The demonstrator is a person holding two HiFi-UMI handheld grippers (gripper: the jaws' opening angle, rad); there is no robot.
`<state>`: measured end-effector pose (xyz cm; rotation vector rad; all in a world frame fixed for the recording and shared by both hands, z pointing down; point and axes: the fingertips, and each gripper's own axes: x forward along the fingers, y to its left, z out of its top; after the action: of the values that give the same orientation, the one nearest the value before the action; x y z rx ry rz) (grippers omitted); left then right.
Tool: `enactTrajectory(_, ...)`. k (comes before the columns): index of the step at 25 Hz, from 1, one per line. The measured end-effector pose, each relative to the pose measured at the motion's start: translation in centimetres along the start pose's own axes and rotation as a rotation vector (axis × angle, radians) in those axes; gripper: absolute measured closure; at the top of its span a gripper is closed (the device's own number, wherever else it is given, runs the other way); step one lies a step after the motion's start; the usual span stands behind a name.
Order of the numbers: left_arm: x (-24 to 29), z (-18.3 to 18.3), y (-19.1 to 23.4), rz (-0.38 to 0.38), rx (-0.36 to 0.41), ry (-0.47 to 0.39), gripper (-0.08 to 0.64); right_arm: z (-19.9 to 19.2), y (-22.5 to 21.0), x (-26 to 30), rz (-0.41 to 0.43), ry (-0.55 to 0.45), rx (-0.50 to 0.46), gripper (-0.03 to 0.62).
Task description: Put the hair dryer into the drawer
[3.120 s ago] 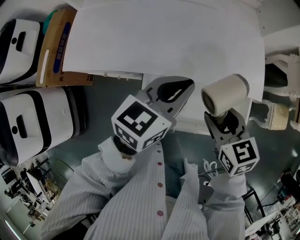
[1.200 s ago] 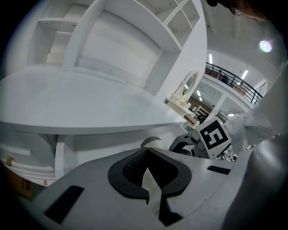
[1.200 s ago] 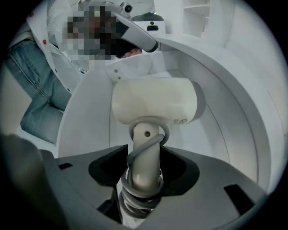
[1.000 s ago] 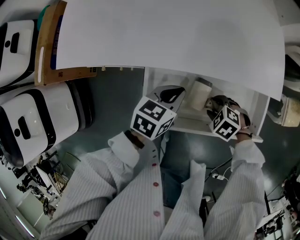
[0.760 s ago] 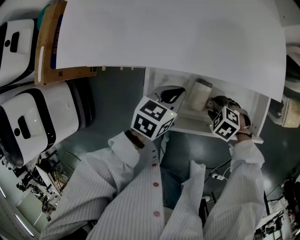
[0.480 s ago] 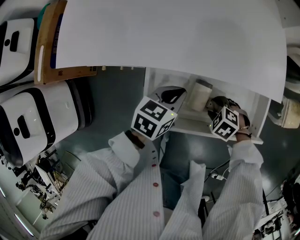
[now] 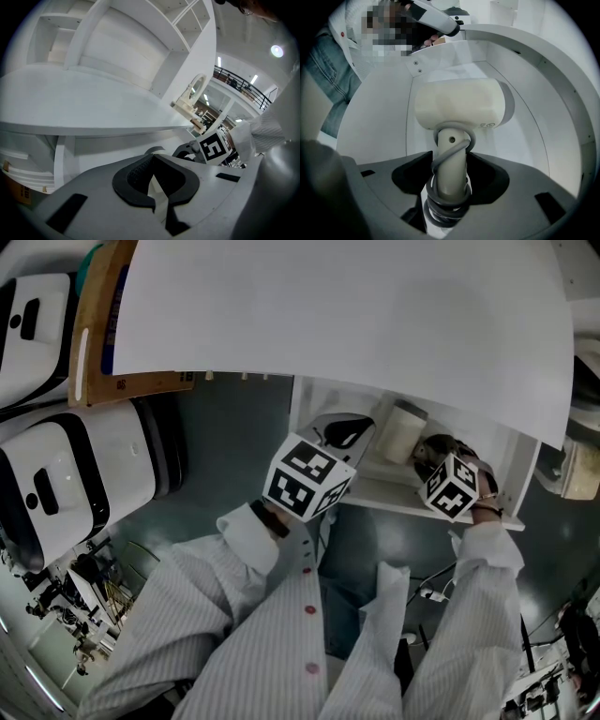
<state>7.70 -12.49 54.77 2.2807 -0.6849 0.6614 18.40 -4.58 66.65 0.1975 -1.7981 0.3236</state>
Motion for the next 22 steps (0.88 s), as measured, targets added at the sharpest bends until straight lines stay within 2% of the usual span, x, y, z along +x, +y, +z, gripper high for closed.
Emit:
enactTrajectory(9, -0.4, 0.2, -0.4, -0.008, 0.006, -0.004, 0.551, 0.5, 0.0, -1.3, 0.009, -0.014, 0.003, 0.38)
enactTrajectory(17, -1.3, 2.6, -2.1, -0.023, 0.019, -0.041, 0.551, 2.3, -0.1, -5.2, 0.005, -0.128, 0.129, 0.38)
enactTrajectory(22, -2.6, 5.6, -3.0, -0.023, 0.057, -0.087, 0.551, 4.7, -1.6, -9.3, -0.063, -0.275, 0.249, 0.38)
